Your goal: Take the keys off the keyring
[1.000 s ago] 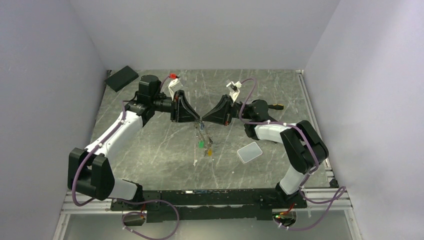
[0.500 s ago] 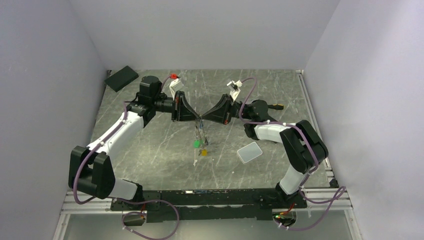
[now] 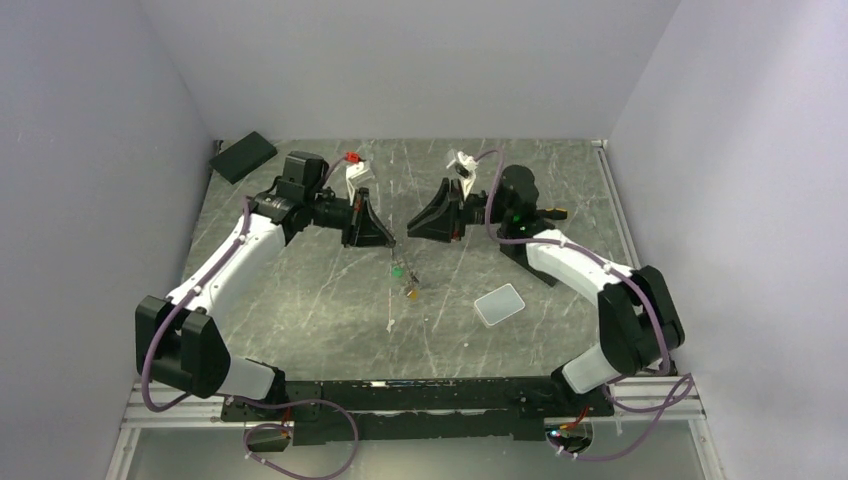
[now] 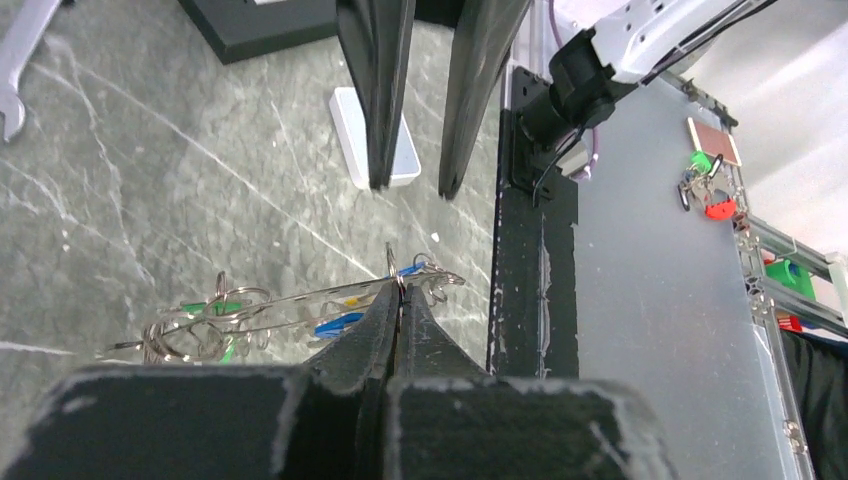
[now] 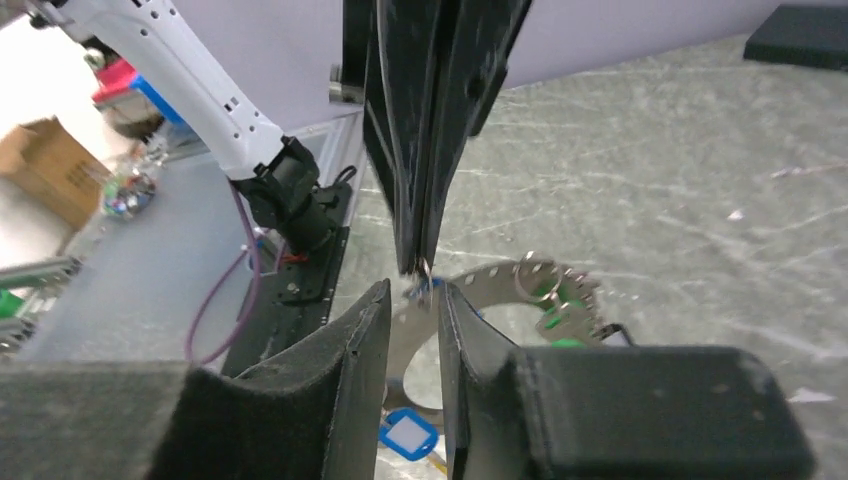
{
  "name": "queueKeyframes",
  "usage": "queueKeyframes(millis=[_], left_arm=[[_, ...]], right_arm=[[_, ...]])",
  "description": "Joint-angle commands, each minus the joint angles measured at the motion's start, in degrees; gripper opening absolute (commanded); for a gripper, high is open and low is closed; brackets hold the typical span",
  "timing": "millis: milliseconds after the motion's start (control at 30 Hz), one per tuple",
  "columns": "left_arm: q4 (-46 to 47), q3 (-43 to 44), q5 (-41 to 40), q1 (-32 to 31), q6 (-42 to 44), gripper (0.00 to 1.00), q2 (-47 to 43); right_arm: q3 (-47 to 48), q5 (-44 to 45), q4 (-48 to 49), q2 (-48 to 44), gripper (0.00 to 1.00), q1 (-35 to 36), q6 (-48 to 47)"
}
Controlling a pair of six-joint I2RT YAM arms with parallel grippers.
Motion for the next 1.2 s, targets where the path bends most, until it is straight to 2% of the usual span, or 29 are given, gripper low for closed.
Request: queueKeyframes(millis=[0, 67, 133, 333, 567, 967, 1000, 1100, 1167], left_arm=[[-8.8, 3.3, -1.3, -1.8, 8.1, 0.00, -1.1], [-9.7, 3.6, -1.9, -2.8, 8.5, 0.00, -0.9], [-9.9, 3.8, -2.0, -3.1, 8.8, 0.00, -0.4], [-11.4, 5.1, -1.9, -4.0, 9.7, 0.00, 0.5], [-12.0, 5.4, -2.0, -5.2, 10.3, 0.00, 1.2], [-12.9, 6.2, -2.0, -6.3, 11.1, 0.00, 2.0], [-12.9, 6.2, -2.0, -6.3, 11.1, 0.00, 2.0], [-13.1, 6.4, -2.0, -6.3, 11.1, 0.00, 2.2], [-13.4, 6.6, -2.2, -6.3, 11.4, 0.00, 2.1]], right_arm=[[10.8, -3.0, -35.2, -3.3, 0.30, 0.1, -33.2], [14.9, -2.4, -47.5, -3.1, 0.33, 0.9, -42.1], [17.7, -1.9, -55.1, -2.9, 0.36, 1.8, -47.6], [21.2, 1.4, -66.9, -2.1, 0.36, 5.3, -56.7], [22.6, 5.0, -71.0, -1.9, 0.33, 7.7, -61.1], [24.3, 8.5, -73.1, -0.7, 0.21, 9.5, -63.6], [24.2, 8.8, -73.2, -0.7, 0.18, 9.7, -63.8], [24.1, 9.6, -73.5, -0.8, 0.00, 9.8, -64.5], [24.1, 9.9, -73.8, -1.1, 0.00, 9.8, -65.0]])
